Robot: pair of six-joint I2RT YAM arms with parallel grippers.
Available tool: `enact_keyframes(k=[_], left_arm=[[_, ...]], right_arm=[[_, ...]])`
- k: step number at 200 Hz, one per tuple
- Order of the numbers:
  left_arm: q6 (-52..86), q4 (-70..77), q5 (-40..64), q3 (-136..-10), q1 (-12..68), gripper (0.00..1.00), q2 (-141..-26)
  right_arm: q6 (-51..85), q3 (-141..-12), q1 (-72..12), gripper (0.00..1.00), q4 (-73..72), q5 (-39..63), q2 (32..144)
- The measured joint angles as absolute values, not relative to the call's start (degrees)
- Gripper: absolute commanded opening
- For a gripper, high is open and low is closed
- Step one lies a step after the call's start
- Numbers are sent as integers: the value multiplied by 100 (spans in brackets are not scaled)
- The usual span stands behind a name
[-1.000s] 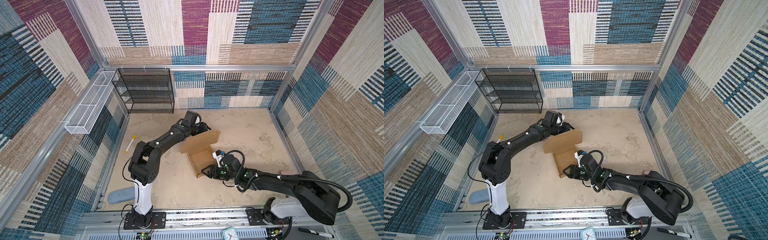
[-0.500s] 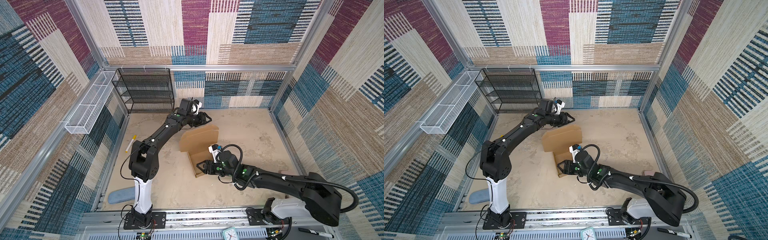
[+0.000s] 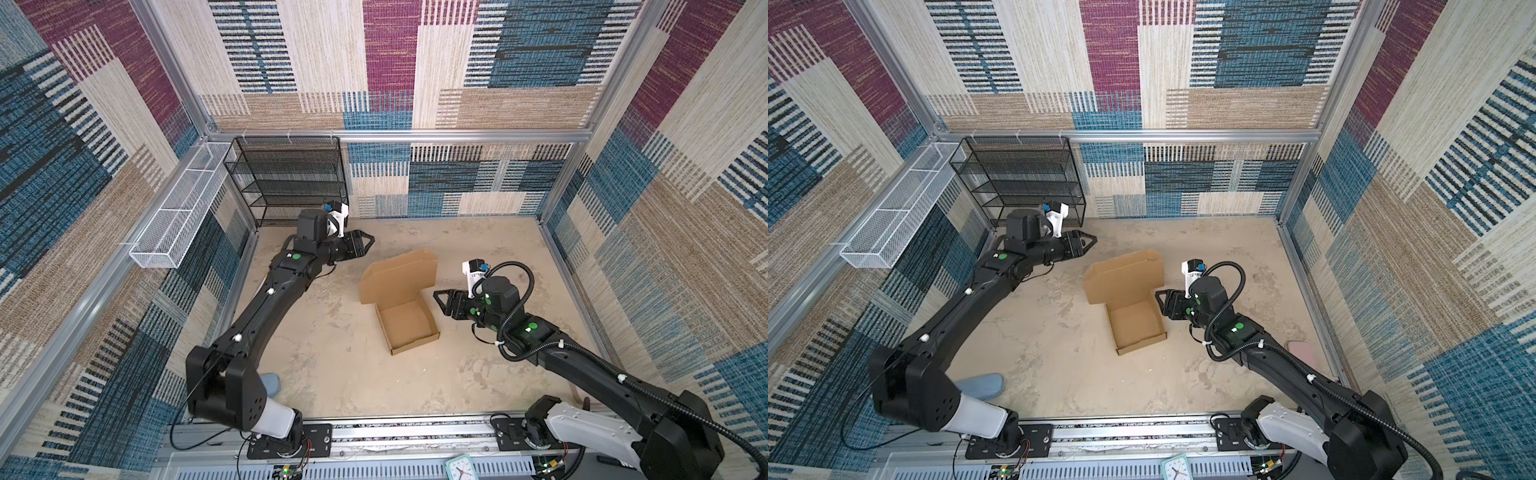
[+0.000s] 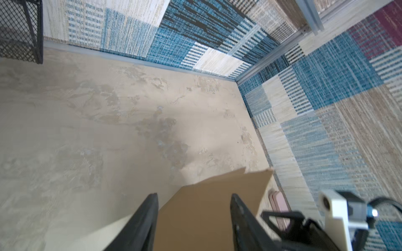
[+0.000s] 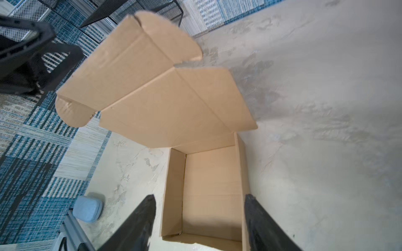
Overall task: Assemble paper box
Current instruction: Rotate the paper box at the center of the table.
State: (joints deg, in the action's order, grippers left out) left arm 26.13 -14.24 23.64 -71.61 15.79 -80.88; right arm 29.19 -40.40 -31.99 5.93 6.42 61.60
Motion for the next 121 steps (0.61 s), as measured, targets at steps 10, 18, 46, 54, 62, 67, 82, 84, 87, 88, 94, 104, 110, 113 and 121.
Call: enact_keyframes(k=[10,18,46,54,62,67,82,84,87,88,94,104,110,113,121], left_arm=[[2536,-1278,2279,-6751,1581,58,-7708],[2467,-1155,2239,-6420,1575,58,-7400],[2045,-884,1846,-5426,1564,57,-6418],[1898,-860,1678,-5155,1566,57,-6136],[1769,-836,1645,-4880,1566,57,-5843],[1669,-797,1612,-4709,1566,57,-5673],[1358,-620,1498,-4237,1566,59,-5242],[1352,-593,1496,-4180,1566,60,-5192],[1323,-565,1492,-4091,1566,60,-5120],[1317,-558,1492,-4073,1566,60,-5105],[1245,-515,1483,-3944,1566,61,-5006],[1144,-482,1474,-3795,1566,62,-4906],[1059,-482,1476,-3752,1566,62,-4880],[1024,-480,1483,-3739,1566,62,-4873],[928,-443,1546,-3710,1566,63,-4869]], right_arm=[[2694,-4108,-3122,68,591,648,6208],[2508,-4143,-3063,68,580,648,6263],[1994,-4121,-2764,68,528,720,6370],[1881,-4049,-2685,68,370,707,6370],[1787,-3988,-2646,68,231,714,6401],[1747,-3966,-2630,68,165,738,6434],[1612,-3918,-2602,67,-119,801,6611],[1597,-3909,-2596,67,-163,816,6639],[1570,-3900,-2587,67,-224,854,6670],[1566,-3898,-2585,67,-237,858,6678],[1520,-3887,-2558,67,-360,893,6770],[1466,-3883,-2506,66,-576,982,6952],[1420,-3870,-2467,65,-720,1044,7070],[1402,-3861,-2447,64,-786,1081,7116],[1382,-3837,-2375,63,-932,1203,7253]])
